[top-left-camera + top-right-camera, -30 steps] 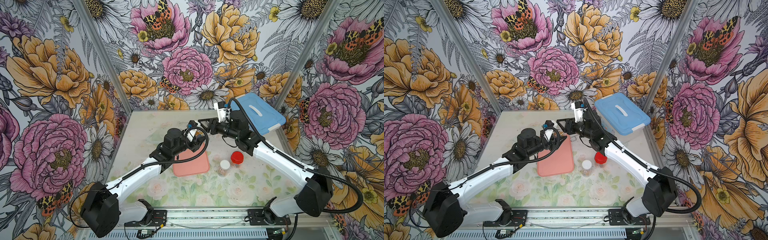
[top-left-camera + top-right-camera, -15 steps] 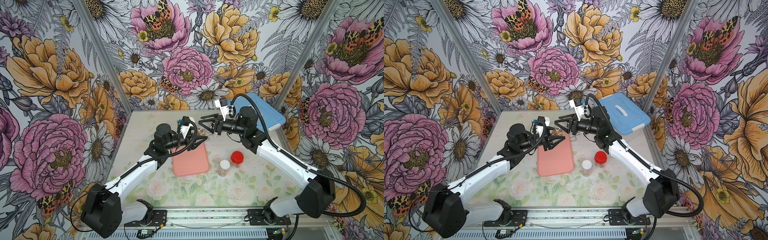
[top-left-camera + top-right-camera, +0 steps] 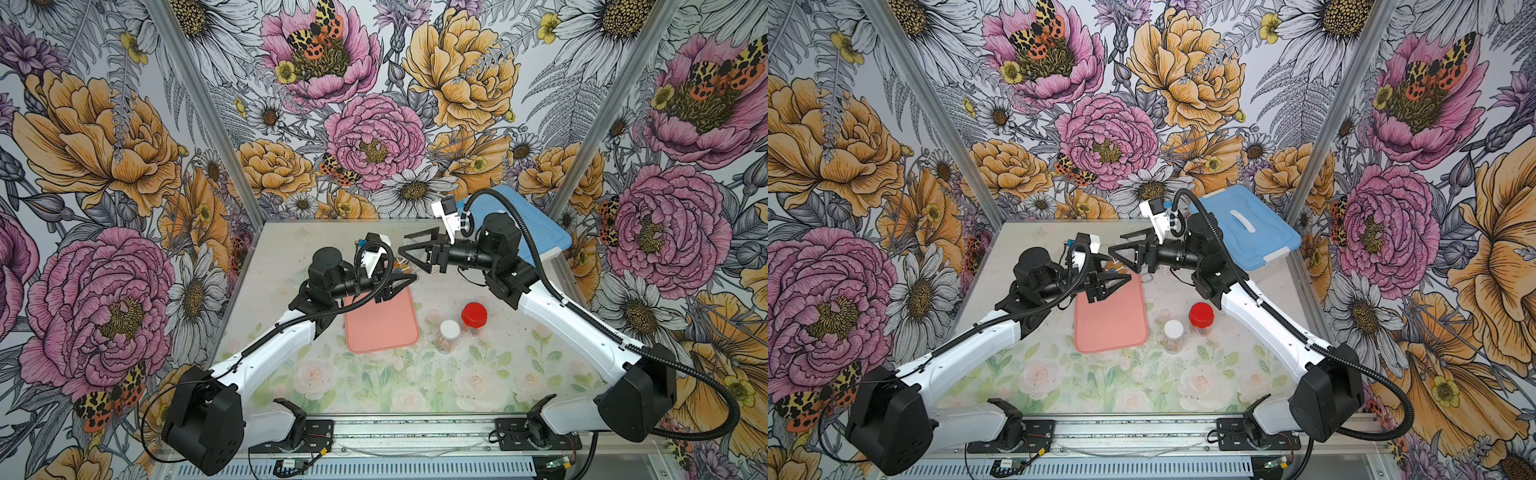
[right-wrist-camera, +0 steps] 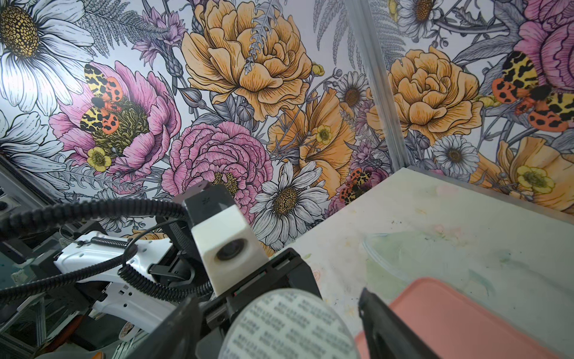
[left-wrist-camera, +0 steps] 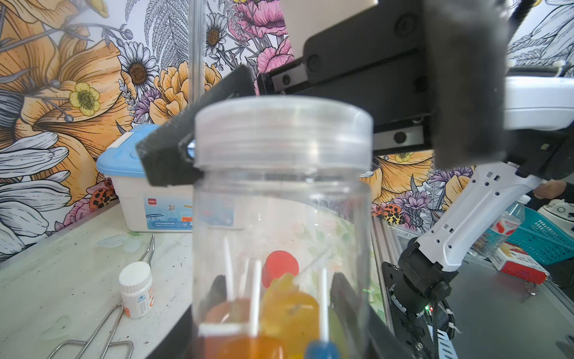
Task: Pour the candies out of the jar
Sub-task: Unscrew the lid from the jar.
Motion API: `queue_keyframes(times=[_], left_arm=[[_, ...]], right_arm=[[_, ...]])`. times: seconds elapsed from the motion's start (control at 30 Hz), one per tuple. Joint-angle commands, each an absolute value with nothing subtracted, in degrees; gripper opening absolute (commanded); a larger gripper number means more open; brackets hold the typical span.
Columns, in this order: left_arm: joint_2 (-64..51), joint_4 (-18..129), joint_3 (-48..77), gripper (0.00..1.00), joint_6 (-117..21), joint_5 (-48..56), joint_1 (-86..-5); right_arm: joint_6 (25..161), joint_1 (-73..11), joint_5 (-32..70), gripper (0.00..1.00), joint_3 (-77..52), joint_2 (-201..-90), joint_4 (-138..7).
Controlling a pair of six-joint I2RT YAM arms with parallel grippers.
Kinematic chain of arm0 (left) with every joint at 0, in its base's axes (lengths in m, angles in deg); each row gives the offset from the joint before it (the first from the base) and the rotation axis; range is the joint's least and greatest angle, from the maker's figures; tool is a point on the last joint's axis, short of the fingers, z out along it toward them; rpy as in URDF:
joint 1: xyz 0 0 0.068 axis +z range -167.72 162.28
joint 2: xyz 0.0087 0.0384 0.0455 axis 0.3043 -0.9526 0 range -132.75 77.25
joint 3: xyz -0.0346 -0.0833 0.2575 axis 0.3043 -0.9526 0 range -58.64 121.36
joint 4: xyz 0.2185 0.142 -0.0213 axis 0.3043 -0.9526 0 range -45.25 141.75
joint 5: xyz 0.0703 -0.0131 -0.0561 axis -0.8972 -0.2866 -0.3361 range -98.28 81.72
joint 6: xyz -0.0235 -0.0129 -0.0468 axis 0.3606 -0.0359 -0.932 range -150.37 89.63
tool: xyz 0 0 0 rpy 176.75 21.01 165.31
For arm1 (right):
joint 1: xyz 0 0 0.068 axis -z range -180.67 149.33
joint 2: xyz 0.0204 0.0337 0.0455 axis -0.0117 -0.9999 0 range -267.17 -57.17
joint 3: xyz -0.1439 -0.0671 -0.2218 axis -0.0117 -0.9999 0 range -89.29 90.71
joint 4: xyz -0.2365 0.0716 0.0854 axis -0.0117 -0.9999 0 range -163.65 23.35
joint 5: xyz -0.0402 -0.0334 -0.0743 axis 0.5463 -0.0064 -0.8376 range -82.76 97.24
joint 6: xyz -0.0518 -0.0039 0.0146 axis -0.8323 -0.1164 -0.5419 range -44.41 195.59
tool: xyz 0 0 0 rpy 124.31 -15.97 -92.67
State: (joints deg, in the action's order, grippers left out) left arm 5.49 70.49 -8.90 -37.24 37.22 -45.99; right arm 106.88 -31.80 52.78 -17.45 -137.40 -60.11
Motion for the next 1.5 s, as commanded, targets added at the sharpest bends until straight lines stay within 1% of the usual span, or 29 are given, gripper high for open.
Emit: queue_keyframes(times=[0.0, 0.17, 0.23, 0.33, 0.4, 0.5, 0.73, 1.1, 1.23, 1.33, 1.47], left_arm=[[6.17, 70.19, -8.54, 0.00, -35.34, 34.41, -46.37], [6.32, 68.87, -9.04, 0.00, -34.29, 29.73, -46.54], [6.27, 67.79, -8.98, 0.00, -33.37, 27.67, -46.93], [6.41, 64.38, -8.48, 0.00, -30.43, 21.56, -48.57], [6.37, 61.57, -7.74, 0.00, -27.79, 16.95, -50.19], [6.01, 59.52, -7.13, 0.00, -25.53, 13.15, -52.24], [6.38, 59.47, -7.69, 0.00, -24.26, 8.62, -53.44], [5.84, 59.48, -7.63, 0.00, -23.74, 7.94, -53.79], [6.17, 59.54, -7.74, 0.00, -23.54, 7.70, -53.75], [6.35, 59.51, -7.92, 0.00, -23.41, 7.55, -53.75], [6.48, 59.55, -7.93, 0.00, -23.33, 7.47, -53.75]], right_arm=[[106.82, -31.35, 50.04, 1.00, -18.27, -133.76, -60.68], [104.11, -30.73, 42.20, 1.00, -17.67, -130.68, -68.29], [104.69, -30.68, 39.32, 1.00, -17.75, -130.05, -68.83], [105.98, -30.69, 33.94, 0.99, -17.05, -130.45, -70.38], [106.20, -30.92, 30.44, 0.98, -16.40, -131.27, -72.01], [107.29, -31.33, 27.37, 0.92, -15.85, -132.93, -72.80], [109.11, -32.87, 26.64, 0.85, -15.85, -135.78, -73.97], [110.34, -35.10, 28.26, 0.81, -14.11, -139.01, -73.86], [111.30, -35.21, 29.12, 0.74, -13.40, -140.18, -73.77], [111.44, -35.21, 29.60, 0.67, -13.07, -140.36, -73.77], [111.28, -35.21, 29.31, 0.63, -12.91, -140.01, -73.69]])
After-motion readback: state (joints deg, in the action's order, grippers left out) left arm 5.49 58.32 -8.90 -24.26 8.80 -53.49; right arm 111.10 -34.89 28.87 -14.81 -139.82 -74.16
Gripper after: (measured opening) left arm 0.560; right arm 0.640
